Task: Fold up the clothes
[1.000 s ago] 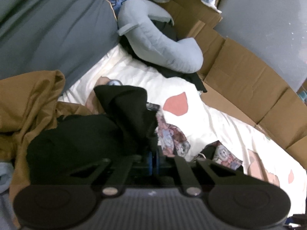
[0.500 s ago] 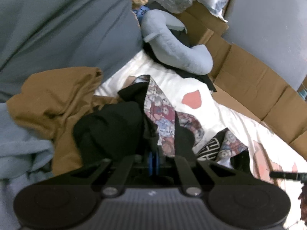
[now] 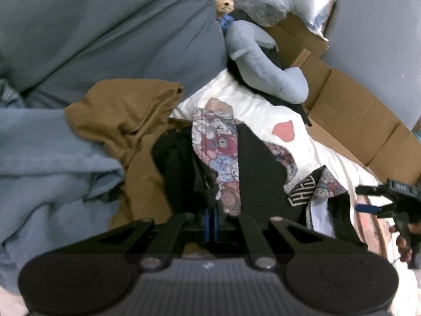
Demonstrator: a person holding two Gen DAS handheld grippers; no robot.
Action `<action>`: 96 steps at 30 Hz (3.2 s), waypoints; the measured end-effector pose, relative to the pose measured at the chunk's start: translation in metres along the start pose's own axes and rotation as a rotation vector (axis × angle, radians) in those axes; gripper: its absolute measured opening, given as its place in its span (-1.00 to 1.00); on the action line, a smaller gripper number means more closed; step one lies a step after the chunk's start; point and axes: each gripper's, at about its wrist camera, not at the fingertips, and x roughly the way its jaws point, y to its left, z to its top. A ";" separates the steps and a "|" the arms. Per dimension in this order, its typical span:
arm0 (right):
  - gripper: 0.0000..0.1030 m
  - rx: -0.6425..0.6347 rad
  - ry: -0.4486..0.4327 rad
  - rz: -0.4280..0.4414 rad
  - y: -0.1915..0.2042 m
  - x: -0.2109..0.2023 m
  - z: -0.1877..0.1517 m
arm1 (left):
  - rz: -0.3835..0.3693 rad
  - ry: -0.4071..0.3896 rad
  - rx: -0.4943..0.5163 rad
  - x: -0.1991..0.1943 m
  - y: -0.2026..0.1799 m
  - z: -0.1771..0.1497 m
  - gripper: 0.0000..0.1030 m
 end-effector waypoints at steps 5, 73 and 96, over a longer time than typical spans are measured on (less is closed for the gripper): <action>0.85 0.112 -0.001 0.013 -0.014 0.018 0.008 | 0.012 0.017 -0.047 -0.018 0.015 -0.017 -0.94; -0.98 0.278 -0.199 -0.302 -0.091 -0.314 -0.172 | -0.094 0.272 -0.094 -0.156 0.012 -0.177 -0.94; -0.20 0.236 -0.162 -0.306 -0.104 -0.351 -0.245 | -0.011 0.303 0.002 -0.161 0.034 -0.148 -0.50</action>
